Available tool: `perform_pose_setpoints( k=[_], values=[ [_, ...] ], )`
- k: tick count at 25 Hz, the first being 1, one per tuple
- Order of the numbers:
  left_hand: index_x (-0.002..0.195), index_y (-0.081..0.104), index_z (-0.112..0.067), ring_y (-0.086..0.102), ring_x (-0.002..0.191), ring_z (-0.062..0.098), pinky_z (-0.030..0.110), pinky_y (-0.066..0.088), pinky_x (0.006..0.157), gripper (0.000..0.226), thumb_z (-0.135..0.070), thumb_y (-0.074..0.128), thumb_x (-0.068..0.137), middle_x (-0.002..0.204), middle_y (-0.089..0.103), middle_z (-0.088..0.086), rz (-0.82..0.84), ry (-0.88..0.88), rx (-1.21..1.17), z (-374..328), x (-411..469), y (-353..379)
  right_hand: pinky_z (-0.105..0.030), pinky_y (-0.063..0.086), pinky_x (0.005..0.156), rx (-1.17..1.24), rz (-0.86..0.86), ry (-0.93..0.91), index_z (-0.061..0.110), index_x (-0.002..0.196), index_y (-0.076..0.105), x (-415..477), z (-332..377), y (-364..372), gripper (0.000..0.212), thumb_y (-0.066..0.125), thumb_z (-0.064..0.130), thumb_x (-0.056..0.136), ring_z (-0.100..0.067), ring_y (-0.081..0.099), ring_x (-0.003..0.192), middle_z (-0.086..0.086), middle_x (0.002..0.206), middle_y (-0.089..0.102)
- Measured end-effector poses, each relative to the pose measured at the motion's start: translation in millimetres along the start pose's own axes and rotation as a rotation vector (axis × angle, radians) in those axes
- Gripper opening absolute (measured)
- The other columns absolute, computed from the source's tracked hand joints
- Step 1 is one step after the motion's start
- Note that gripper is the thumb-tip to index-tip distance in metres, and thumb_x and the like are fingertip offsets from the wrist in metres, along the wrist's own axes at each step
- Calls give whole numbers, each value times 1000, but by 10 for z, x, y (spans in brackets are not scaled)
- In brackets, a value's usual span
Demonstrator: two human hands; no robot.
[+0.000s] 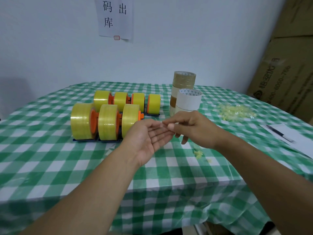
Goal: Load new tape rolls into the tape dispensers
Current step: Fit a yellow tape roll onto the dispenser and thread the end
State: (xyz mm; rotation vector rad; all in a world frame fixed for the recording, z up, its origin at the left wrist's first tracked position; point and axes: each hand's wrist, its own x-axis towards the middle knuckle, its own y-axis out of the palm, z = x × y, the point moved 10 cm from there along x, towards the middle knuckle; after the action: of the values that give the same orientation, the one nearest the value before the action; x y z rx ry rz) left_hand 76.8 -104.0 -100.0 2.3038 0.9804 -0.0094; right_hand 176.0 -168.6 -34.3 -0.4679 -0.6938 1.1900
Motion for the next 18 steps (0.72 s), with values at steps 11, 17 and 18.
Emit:
perform_pose_setpoints(
  k=[11,17,18],
  values=[
    [108,69,9,75,92,32,35,63,78,22,-6,60,93,98,75,25,61,47,149,2,-32,115,-33,60,64,277,-179,198,0,85,77,-1,-120,-136,6,76,-5,83,-19,67,66,-12,74,72],
    [100,70,9,77,84,27,29,62,68,13,0,62,94,91,76,22,26,108,257,-23,-15,116,-24,57,62,246,-180,249,-4,85,74,-22,-144,-152,2,73,-6,84,-15,65,63,-14,74,70],
    [98,70,8,77,81,26,29,62,67,13,-2,62,94,90,76,21,11,118,265,-37,-12,107,-24,58,65,251,-157,225,-5,88,74,-33,-120,-151,4,71,-6,87,-15,66,66,-16,78,72]
  ],
)
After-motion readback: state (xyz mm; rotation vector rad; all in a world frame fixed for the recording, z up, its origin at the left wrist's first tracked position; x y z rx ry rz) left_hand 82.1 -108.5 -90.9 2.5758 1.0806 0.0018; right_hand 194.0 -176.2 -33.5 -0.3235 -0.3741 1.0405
